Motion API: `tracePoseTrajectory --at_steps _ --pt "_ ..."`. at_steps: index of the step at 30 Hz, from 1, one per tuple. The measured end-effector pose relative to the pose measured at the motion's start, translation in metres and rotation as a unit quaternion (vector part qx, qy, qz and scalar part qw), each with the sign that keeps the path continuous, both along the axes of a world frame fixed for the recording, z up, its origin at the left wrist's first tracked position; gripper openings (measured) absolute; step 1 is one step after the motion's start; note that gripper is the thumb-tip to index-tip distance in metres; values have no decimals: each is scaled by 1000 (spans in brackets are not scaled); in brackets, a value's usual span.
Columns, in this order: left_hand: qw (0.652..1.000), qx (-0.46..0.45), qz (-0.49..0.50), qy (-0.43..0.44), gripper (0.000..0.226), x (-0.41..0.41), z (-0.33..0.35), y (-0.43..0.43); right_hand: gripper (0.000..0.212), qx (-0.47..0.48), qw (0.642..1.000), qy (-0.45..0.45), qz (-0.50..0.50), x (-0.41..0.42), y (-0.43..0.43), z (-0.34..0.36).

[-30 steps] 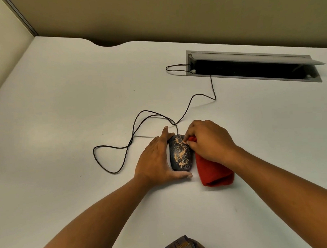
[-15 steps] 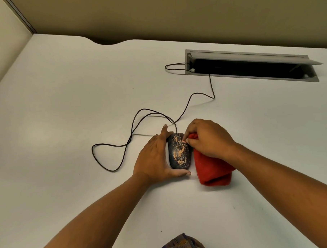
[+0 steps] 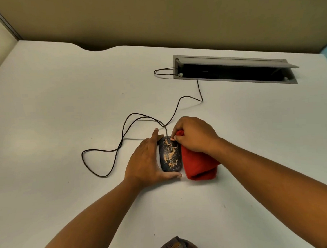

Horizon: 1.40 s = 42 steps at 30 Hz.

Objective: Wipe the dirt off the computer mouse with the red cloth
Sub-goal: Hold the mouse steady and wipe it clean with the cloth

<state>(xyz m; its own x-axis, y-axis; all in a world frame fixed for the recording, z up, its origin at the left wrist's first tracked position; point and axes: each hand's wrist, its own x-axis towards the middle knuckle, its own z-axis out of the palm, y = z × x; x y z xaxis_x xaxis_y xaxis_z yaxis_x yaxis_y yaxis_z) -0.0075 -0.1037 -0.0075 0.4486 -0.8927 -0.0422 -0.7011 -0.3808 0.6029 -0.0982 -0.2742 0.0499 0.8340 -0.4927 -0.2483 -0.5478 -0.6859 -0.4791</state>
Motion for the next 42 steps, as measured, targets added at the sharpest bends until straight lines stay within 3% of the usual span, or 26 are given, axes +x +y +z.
tracePoseTrajectory --at_steps 10,16,28,34,42 --pt "1000 1 10 6 145 -1 1 1 9 -23 999 0 37 -21 9 -7" --pt "1000 0 8 5 143 -1 0 1 9 1 999 -42 -25 -2 -3 -8" --pt "1000 -14 7 9 144 -2 -1 1 10 -87 995 -29 43 -2 6 -13" --pt "1000 -4 4 4 143 -2 -1 2 15 -155 979 -5 131 -16 10 -6" --pt "1000 -1 6 1 143 -2 -2 1 13 -151 975 -17 159 -7 7 -1"
